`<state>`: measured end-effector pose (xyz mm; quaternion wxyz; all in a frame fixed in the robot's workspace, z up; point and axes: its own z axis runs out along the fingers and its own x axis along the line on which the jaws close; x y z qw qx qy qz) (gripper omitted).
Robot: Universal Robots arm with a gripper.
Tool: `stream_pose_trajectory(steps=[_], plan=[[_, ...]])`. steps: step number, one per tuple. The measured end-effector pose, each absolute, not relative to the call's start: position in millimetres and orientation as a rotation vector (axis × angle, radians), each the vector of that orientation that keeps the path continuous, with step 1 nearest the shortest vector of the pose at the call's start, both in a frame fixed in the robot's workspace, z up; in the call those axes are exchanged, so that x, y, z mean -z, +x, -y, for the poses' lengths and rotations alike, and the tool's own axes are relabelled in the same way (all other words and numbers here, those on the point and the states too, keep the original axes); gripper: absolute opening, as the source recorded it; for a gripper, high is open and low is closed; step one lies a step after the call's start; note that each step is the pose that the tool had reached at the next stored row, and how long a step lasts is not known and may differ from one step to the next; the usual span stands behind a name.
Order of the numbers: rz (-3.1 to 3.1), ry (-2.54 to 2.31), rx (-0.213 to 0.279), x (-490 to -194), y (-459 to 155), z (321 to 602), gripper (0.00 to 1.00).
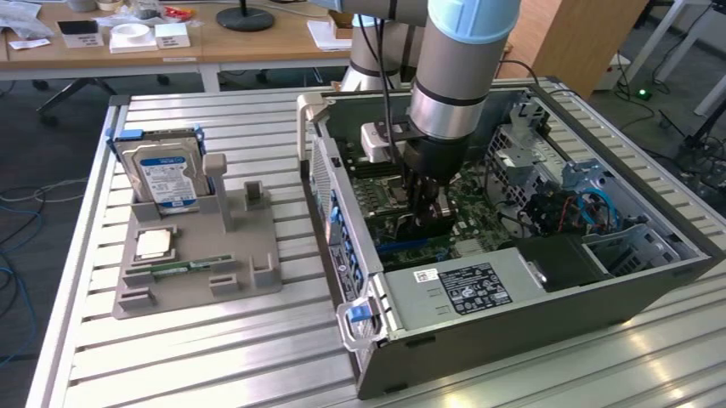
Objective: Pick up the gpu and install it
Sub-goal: 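Insert the gpu into the slot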
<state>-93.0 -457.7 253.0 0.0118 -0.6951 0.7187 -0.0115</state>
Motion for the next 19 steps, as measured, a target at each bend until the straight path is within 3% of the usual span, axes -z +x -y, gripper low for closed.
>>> stream_pose_trajectory(steps=[19], plan=[[-2.238,-2.164,0.028,-246.0,-93.0,457.7,0.26]])
